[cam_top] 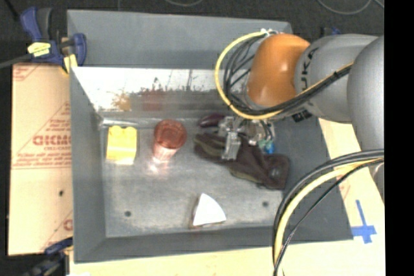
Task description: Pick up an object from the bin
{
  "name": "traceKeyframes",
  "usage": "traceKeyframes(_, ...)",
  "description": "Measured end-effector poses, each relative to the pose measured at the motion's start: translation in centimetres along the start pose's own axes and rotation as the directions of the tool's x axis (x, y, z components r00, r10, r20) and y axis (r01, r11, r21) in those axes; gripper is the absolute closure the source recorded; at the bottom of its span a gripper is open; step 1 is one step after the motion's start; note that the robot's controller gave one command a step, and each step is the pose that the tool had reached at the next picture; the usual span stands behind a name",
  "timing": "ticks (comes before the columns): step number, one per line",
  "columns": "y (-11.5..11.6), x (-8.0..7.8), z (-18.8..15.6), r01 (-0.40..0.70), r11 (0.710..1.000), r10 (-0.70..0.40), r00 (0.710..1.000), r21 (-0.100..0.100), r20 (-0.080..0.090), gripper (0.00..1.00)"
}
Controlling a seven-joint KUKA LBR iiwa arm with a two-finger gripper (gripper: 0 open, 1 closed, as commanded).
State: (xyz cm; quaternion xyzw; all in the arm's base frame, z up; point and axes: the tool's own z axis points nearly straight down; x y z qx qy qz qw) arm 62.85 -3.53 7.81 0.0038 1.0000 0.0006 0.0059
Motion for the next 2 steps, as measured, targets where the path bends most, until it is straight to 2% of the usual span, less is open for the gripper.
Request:
traceKeyframes(1, 0.0, 0.1, -0.5, 0.0, 1.0, 0.0, 1.0, 0.0, -0.003, 1.0)
traceKeyframes(2, 0.0, 0.2, -2.5, 0.0, 1.0, 0.0, 1.0, -0.001, -0.007, 1.0)
